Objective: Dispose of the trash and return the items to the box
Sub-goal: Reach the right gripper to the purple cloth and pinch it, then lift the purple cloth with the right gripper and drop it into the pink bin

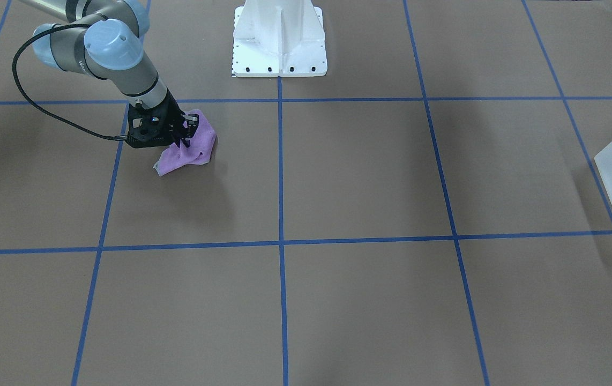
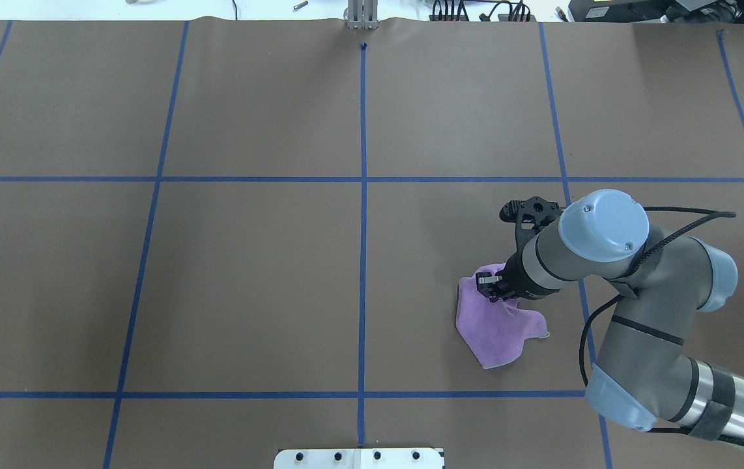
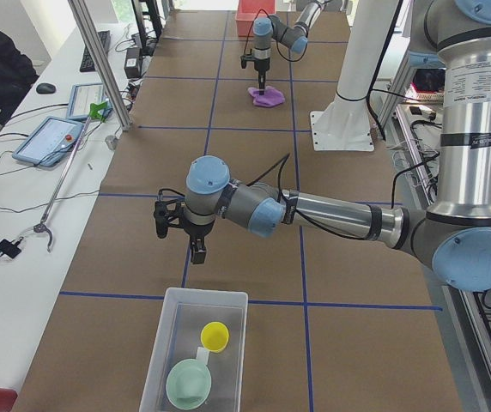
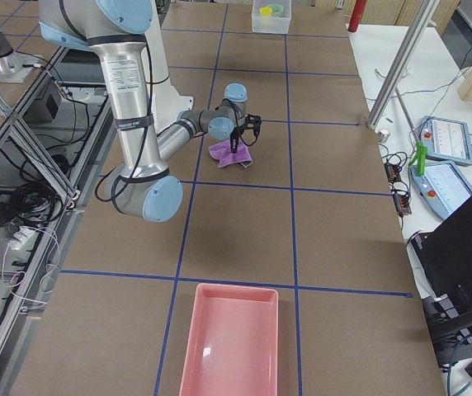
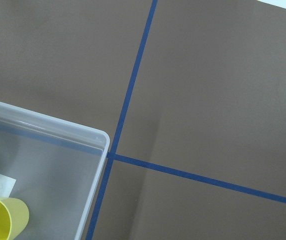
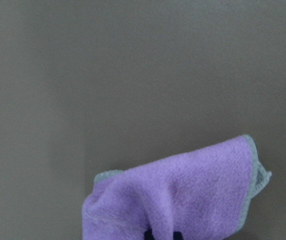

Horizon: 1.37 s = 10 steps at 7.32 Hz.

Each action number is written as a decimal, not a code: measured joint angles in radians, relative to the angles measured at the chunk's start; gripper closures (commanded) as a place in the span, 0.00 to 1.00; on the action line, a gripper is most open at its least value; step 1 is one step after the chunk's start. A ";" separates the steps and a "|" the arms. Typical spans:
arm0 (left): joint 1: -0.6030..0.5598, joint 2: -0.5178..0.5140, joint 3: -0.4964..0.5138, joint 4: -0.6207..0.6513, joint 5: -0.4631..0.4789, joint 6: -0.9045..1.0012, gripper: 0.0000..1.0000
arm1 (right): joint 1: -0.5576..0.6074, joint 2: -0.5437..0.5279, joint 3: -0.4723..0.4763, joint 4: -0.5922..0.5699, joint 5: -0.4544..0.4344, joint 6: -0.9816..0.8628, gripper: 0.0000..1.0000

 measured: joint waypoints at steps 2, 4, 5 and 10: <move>0.000 0.001 -0.001 0.001 0.000 0.000 0.02 | 0.033 0.021 0.015 -0.006 0.017 0.007 1.00; 0.000 0.000 -0.006 0.002 0.000 -0.001 0.02 | 0.099 0.023 0.103 -0.039 0.069 0.013 1.00; 0.000 -0.002 -0.008 0.001 0.000 -0.002 0.02 | 0.141 0.023 0.168 -0.083 0.092 0.013 1.00; 0.000 -0.005 -0.019 -0.001 -0.010 -0.003 0.02 | 0.557 -0.065 0.283 -0.303 0.226 -0.237 1.00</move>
